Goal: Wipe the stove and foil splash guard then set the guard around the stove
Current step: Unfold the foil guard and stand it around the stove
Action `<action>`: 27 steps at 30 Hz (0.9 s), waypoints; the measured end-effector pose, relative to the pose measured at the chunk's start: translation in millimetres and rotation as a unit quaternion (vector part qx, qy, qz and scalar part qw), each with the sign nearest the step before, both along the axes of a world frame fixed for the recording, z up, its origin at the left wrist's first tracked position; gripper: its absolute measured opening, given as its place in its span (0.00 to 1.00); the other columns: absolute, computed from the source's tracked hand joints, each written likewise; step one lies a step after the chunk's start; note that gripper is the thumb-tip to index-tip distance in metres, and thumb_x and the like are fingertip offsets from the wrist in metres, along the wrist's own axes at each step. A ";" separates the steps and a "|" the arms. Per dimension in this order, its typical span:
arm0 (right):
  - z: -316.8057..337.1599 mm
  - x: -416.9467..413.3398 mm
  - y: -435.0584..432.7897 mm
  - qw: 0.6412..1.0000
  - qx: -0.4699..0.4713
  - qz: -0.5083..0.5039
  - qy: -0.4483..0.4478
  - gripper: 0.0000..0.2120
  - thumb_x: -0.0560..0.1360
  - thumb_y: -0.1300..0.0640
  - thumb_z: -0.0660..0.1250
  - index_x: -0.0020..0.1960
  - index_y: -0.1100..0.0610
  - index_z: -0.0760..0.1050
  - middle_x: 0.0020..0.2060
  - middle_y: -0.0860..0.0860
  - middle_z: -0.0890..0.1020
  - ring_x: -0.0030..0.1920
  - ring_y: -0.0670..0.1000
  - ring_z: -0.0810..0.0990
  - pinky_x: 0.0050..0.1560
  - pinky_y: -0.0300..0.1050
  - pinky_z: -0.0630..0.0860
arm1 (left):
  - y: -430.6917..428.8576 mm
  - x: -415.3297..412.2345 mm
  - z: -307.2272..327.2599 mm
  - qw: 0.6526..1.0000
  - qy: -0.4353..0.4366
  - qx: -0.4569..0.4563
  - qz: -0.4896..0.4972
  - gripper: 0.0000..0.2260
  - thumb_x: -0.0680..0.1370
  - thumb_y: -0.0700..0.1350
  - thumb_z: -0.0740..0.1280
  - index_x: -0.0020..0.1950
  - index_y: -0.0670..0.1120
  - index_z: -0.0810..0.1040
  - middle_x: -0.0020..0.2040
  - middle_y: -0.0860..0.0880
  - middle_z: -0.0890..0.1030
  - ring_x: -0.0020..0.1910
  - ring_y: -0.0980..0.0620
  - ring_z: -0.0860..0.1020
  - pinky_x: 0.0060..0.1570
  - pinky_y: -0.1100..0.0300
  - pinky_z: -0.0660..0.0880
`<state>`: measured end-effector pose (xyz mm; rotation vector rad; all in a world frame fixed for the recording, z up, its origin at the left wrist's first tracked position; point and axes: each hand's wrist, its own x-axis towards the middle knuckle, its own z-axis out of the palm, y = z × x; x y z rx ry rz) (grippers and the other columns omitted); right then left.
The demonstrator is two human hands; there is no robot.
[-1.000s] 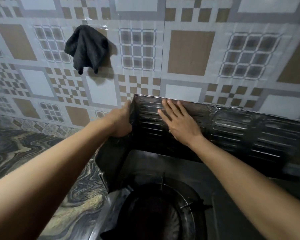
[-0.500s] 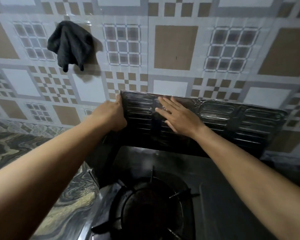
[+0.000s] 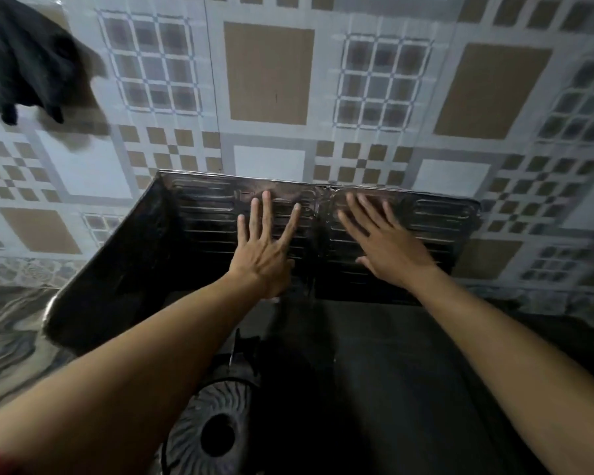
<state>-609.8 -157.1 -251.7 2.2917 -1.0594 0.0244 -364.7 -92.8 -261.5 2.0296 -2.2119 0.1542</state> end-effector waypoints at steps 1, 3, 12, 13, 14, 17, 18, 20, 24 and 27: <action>-0.8 -4.4 -3.7 1.000 0.000 0.007 0.005 0.44 0.77 0.51 0.68 0.81 0.57 0.42 0.79 0.60 0.38 0.78 0.61 0.38 0.77 0.63 0.49 | -5.4 -0.9 -3.5 1.000 0.004 -0.005 0.008 0.44 0.80 0.57 0.60 0.75 0.55 0.23 0.71 0.35 0.21 0.72 0.34 0.25 0.71 0.36 0.33; -3.1 -13.7 -10.4 1.000 -0.023 0.009 -0.003 0.45 0.76 0.56 0.68 0.81 0.55 0.41 0.79 0.61 0.38 0.79 0.61 0.39 0.77 0.63 0.49 | -15.0 -3.5 -8.3 1.000 0.017 -0.005 0.021 0.43 0.80 0.59 0.59 0.74 0.56 0.22 0.70 0.36 0.20 0.70 0.33 0.23 0.70 0.35 0.30; -18.2 -32.2 -34.4 0.995 -0.095 0.014 -0.028 0.46 0.75 0.49 0.70 0.81 0.51 0.43 0.79 0.60 0.42 0.79 0.60 0.41 0.77 0.63 0.43 | -53.7 -18.7 -21.7 0.995 0.055 0.023 0.082 0.43 0.78 0.67 0.52 0.64 0.58 0.14 0.58 0.40 0.09 0.59 0.34 0.13 0.66 0.29 0.28; -19.8 -32.1 -34.2 0.995 -0.096 0.016 -0.030 0.46 0.75 0.47 0.70 0.81 0.51 0.43 0.79 0.60 0.42 0.79 0.61 0.42 0.77 0.64 0.43 | -55.8 -19.4 -23.0 0.995 0.057 0.023 0.084 0.43 0.78 0.67 0.52 0.64 0.58 0.14 0.57 0.40 0.09 0.58 0.34 0.13 0.66 0.29 0.28; -21.0 -31.2 -34.1 0.995 -0.095 0.016 -0.029 0.46 0.75 0.44 0.70 0.81 0.50 0.43 0.79 0.60 0.43 0.79 0.61 0.42 0.77 0.65 0.43 | -56.7 -20.5 -23.4 0.994 0.059 0.027 0.087 0.43 0.79 0.67 0.52 0.64 0.58 0.14 0.56 0.40 0.09 0.58 0.34 0.13 0.66 0.28 0.28; -27.7 -22.6 -33.3 0.996 -0.083 0.002 -0.044 0.48 0.73 0.39 0.69 0.81 0.48 0.43 0.79 0.61 0.41 0.79 0.63 0.42 0.75 0.69 0.43 | -55.7 -21.7 -23.0 0.994 0.058 0.037 0.087 0.43 0.79 0.67 0.53 0.63 0.59 0.14 0.55 0.40 0.08 0.57 0.34 0.13 0.65 0.29 0.27; -30.0 -18.8 -31.6 0.996 -0.077 -0.007 -0.055 0.48 0.73 0.41 0.70 0.81 0.48 0.43 0.79 0.61 0.41 0.79 0.63 0.42 0.75 0.70 0.44 | -55.0 -21.1 -23.0 0.993 0.057 0.042 0.089 0.43 0.79 0.67 0.53 0.62 0.58 0.14 0.55 0.40 0.08 0.57 0.34 0.13 0.65 0.29 0.26; -31.5 -11.8 -25.2 0.995 -0.060 -0.026 -0.069 0.48 0.74 0.45 0.70 0.81 0.48 0.41 0.79 0.61 0.40 0.79 0.63 0.40 0.74 0.70 0.45 | -52.3 -20.7 -18.6 0.993 0.051 0.053 0.089 0.46 0.78 0.65 0.57 0.63 0.57 0.13 0.55 0.39 0.08 0.57 0.34 0.13 0.66 0.28 0.29; -19.7 -3.9 0.7 0.992 -0.002 -0.051 -0.113 0.45 0.76 0.54 0.69 0.81 0.49 0.42 0.79 0.59 0.38 0.79 0.61 0.38 0.76 0.67 0.48 | -35.9 -21.5 -6.0 0.990 0.021 0.093 0.103 0.54 0.75 0.64 0.64 0.64 0.54 0.13 0.57 0.36 0.10 0.60 0.32 0.14 0.69 0.29 0.34; 7.9 -1.1 33.2 0.988 0.060 -0.057 -0.133 0.37 0.78 0.53 0.67 0.80 0.52 0.52 0.80 0.59 0.50 0.78 0.62 0.55 0.76 0.59 0.56 | -14.3 -25.2 17.2 0.990 0.029 0.106 0.088 0.53 0.76 0.62 0.65 0.71 0.54 0.18 0.64 0.35 0.14 0.68 0.31 0.21 0.71 0.29 0.38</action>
